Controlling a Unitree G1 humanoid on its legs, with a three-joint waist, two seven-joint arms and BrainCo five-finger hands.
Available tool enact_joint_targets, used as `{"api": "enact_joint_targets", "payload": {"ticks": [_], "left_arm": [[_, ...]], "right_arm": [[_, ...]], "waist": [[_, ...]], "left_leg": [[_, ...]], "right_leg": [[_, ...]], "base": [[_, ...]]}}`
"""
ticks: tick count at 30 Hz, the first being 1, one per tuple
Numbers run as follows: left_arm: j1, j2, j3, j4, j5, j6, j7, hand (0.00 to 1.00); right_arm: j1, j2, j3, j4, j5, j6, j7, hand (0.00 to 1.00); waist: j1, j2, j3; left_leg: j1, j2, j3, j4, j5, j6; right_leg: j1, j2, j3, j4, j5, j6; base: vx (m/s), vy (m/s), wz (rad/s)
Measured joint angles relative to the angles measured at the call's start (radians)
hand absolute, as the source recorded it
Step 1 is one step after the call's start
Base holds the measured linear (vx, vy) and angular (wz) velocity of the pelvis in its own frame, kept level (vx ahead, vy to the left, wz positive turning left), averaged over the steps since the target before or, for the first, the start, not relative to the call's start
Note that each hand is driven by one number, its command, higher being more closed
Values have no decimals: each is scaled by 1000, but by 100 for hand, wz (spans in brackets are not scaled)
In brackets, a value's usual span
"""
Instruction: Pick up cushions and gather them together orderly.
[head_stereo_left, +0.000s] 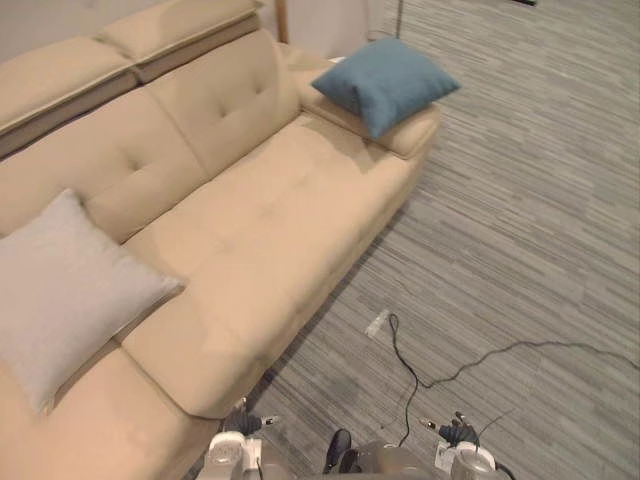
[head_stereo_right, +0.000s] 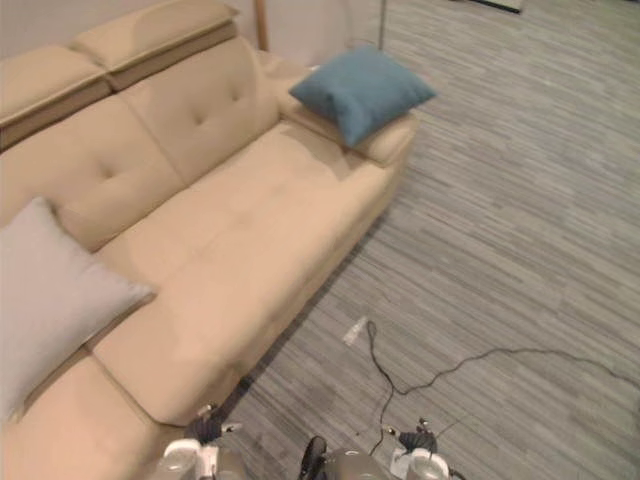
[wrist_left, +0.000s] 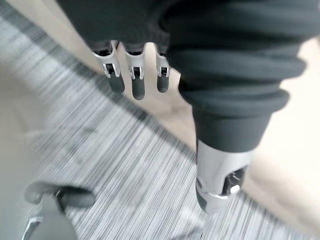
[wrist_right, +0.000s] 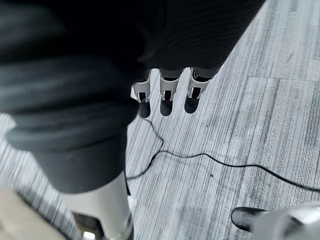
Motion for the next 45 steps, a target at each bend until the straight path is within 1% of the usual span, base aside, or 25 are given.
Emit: {"api": "enact_joint_targets", "payload": {"ticks": [3,6,7,9,10,11,13,14,15,16,18,20,22,24,26,27,29,31,33,35,37,40,41,44,45], "left_arm": [[0,-13,-2,-14,-7,-12,-2,0],[-1,-26,1,-19,-17,-19,-2,0],[-4,-25,3,-19,-22,-18,-4,0],[-15,-20,19,-23,-30,-17,-7,0],[-14,-22,56,-48,-36,-18,-11,0],[-12,-18,65,-49,-38,-21,-10,0],[26,-20,65,-48,-47,-20,-10,0],[26,5,59,-45,-45,-15,-8,0],[24,28,29,-39,-45,-11,-8,0],[23,35,13,-35,-45,-5,-7,0],[17,43,-24,-12,-45,6,-1,0],[8,42,-38,-4,-45,7,0,0],[-10,31,-37,-12,-44,6,1,0],[-14,33,-44,-16,-42,3,1,0],[-10,28,-44,0,-32,4,0,0],[-1,6,-44,3,-25,3,0,0],[4,-20,-32,6,-24,3,-2,0],[9,-45,6,11,-25,5,-2,0],[13,-37,3,-1,-25,1,-6,0],[8,-29,0,-25,-26,0,-6,0],[2,-31,-15,-37,-24,-2,-6,0],[5,-39,-41,-34,-24,-1,-7,0],[7,-43,-42,-26,-26,-4,-8,0],[-2,-16,-35,-27,-26,-12,-14,0],[-1,-18,-33,-26,-27,-13,-19,0]], "right_arm": [[-30,-8,4,-4,-18,0,-1,0],[-41,-17,6,-7,-29,0,-3,0],[-48,-14,6,-10,-29,1,-3,0],[-62,-8,6,-11,-29,4,0,0],[-73,5,6,-20,-35,6,2,0],[-71,13,6,-24,-47,6,1,0],[-35,11,11,-23,-70,1,5,0],[-32,31,10,-22,-69,3,8,0],[-21,32,9,-23,-69,6,8,0],[-15,27,7,-22,-69,6,9,0],[6,17,5,-23,-68,7,8,0],[9,19,5,-23,-68,9,8,0],[-11,17,5,-23,-68,9,8,0],[-32,20,5,-27,-68,9,8,0],[-19,15,4,-29,-68,9,9,0],[-10,8,-1,-30,-68,10,9,0],[-2,14,-34,-37,-68,10,10,0],[24,18,-31,-54,-68,11,11,0],[33,22,-30,-53,-66,12,10,0],[21,24,-34,-53,-65,12,8,0],[1,14,-45,-52,-63,10,0,0],[5,6,-71,-50,-63,8,-2,0],[15,7,-69,-44,-63,11,-1,0],[2,33,-55,-45,-66,17,5,0],[1,26,-52,-45,-67,17,7,0]], "waist": [[19,24,18],[57,38,25],[59,38,25],[48,6,40],[65,2,50],[74,-4,40],[84,21,15],[79,-14,14],[64,-31,13],[56,-33,16],[33,-21,26],[18,-6,34],[6,14,44],[-7,5,41],[-11,-4,37],[-14,27,19],[-16,53,10],[-16,62,16],[1,51,25],[11,36,34],[20,32,34],[30,56,20],[48,61,17],[48,-3,-3],[49,-6,-3]], "left_leg": [[-56,-106,-92,-320,46,-20],[-47,-147,-139,-618,318,-53],[-47,-155,-140,-627,384,-8],[-45,-168,-134,-584,373,31],[-117,-158,-85,-398,315,61],[-146,-164,-77,-342,267,50],[-74,-130,-86,-449,257,68],[-32,-156,-64,-444,205,77],[9,-182,-65,-455,155,93],[39,-192,-61,-456,135,95],[151,-200,-53,-482,106,100],[259,-188,-54,-550,106,100],[329,-158,-54,-619,104,90],[377,-155,-56,-662,84,47],[422,-159,-79,-652,49,-3],[414,-128,-118,-593,47,-8],[327,-98,-159,-356,67,-26],[199,-67,-171,-9,250,-15],[90,-22,-138,221,210,12],[-22,-26,-93,230,137,22],[-93,-67,-45,-31,107,9],[-66,-121,-23,-529,231,-20],[-45,-123,-14,-603,368,14],[-60,-181,4,-526,290,97],[-58,-176,15,-467,238,106]], "right_leg": [[41,13,114,-49,9,11],[103,16,254,-110,13,22],[114,10,297,-119,17,21],[118,-32,360,-129,23,43],[135,-33,395,-120,54,89],[134,-35,409,-89,45,99],[97,-5,398,124,-50,227],[36,-37,360,313,-103,309],[-62,-75,308,535,-77,359],[-116,-97,273,656,-76,345],[-186,-171,146,773,-121,240],[-223,-205,45,659,-156,174],[-283,-188,7,439,-130,153],[-322,-158,55,140,36,157],[-323,-144,127,63,235,102],[-323,-132,105,114,254,90],[-281,-107,74,130,190,54],[-172,-89,48,110,135,37],[-48,-77,43,64,100,5],[62,-87,42,-4,83,7],[126,-115,49,-59,64,37],[180,-133,52,-84,10,84],[211,-128,68,-93,-18,106],[219,-190,102,-58,-27,116],[196,-199,133,50,-48,156]], "base": [[251,38,-121],[345,99,-133],[559,150,-83],[539,154,-67],[480,163,-69],[560,180,-84],[397,107,-86],[423,115,-60],[423,106,-24],[433,124,-10],[449,127,5],[510,57,5],[508,-9,-1],[487,-67,2],[611,-170,16],[577,-182,24],[554,-182,26],[534,-174,34],[501,-110,18],[426,-71,6],[424,34,-6],[418,140,0],[469,190,-6],[597,168,3],[519,162,-3]]}}
